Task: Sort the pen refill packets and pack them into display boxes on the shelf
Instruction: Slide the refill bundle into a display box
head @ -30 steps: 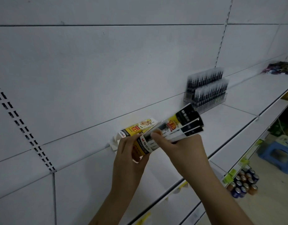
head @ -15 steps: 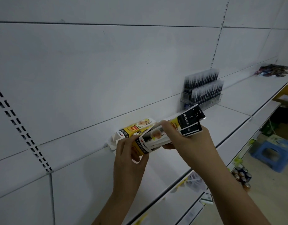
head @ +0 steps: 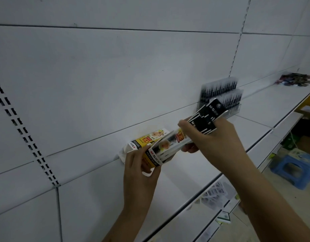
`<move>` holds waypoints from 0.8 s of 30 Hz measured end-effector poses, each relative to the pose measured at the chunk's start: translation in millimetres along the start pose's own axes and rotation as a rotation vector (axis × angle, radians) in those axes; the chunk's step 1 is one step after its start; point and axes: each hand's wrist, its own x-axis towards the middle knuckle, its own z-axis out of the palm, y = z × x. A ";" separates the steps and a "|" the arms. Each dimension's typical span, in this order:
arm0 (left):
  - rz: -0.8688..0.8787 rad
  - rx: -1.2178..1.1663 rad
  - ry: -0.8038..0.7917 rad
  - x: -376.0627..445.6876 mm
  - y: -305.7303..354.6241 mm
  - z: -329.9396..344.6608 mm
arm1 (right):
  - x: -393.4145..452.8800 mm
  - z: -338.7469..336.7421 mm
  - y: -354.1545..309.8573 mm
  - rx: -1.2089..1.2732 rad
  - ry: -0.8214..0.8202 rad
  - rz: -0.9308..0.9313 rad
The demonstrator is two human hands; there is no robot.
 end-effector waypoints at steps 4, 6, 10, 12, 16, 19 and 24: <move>0.022 -0.025 0.035 0.6 1.9 1.9 | -11.6 16.7 1.3 0.000 -0.072 -0.043; 0.026 -0.009 0.025 -0.3 2.1 1.7 | -13.6 30.0 7.3 -0.089 -0.158 -0.010; 0.016 -0.009 0.030 -0.2 2.1 -0.9 | -9.8 25.5 1.7 -0.158 -0.238 -0.022; 0.004 -0.036 0.043 1.5 2.6 -2.5 | -8.3 13.2 -5.6 -0.078 -0.163 -0.053; -0.011 -0.057 0.051 0.9 4.0 -5.8 | -9.1 17.6 -4.8 -0.180 -0.061 -0.147; 0.004 -0.040 0.027 -1.1 4.2 -7.4 | -14.5 43.0 7.8 -0.318 -0.163 -0.148; 0.010 0.040 -0.002 -0.5 0.9 -10.2 | -10.2 25.7 3.9 -0.147 -0.036 -0.103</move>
